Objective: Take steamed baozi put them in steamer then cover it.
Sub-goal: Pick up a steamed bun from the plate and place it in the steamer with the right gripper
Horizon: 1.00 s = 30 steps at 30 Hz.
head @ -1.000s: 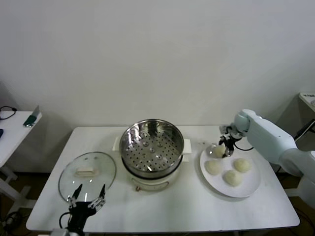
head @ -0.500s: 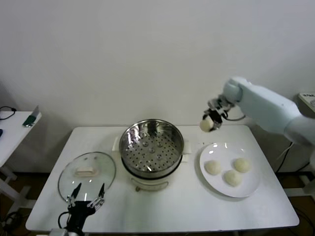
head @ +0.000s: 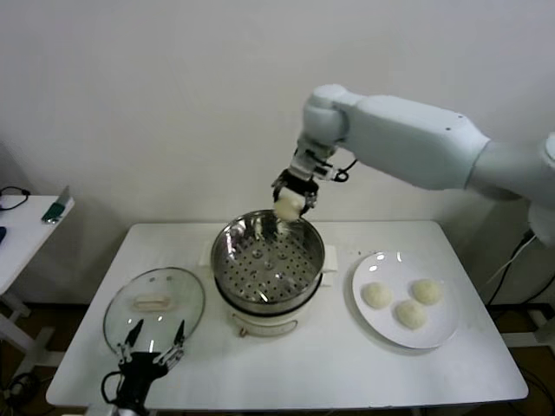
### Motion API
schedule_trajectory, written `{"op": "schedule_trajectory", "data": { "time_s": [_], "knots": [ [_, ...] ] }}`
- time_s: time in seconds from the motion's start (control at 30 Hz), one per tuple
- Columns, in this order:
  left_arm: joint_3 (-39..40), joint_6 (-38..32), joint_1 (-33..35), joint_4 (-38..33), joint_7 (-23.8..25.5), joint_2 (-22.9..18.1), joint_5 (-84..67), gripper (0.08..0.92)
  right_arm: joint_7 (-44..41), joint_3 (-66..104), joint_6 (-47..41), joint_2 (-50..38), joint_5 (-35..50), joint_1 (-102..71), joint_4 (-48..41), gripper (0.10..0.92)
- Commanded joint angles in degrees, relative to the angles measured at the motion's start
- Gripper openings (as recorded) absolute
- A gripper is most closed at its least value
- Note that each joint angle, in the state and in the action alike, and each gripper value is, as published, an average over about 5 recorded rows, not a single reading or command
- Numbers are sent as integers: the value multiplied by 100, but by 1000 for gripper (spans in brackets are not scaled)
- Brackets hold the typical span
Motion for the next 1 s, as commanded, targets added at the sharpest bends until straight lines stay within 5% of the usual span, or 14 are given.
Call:
{"op": "schedule_trajectory", "data": {
  "time_s": [0.03,0.4,0.8,1.0],
  "knots": [
    [10,-29,62,-43,0,-1,10,823,159,-180,731,468,-1087,-429,-15,687],
    [62,-88,94,-61,-7,-42,65,823,552,487,1192,844,-2335,-1398,-1585,687],
    [64,-87,28,-4,-20,-43,54,823,769,712,1352,1175,-2487,-1781,-2213,687],
    [76,-62,-1,-1,-21,-49,71,823,973,727,1474,1196,-2407,-1781,-2208,789]
  ]
}}
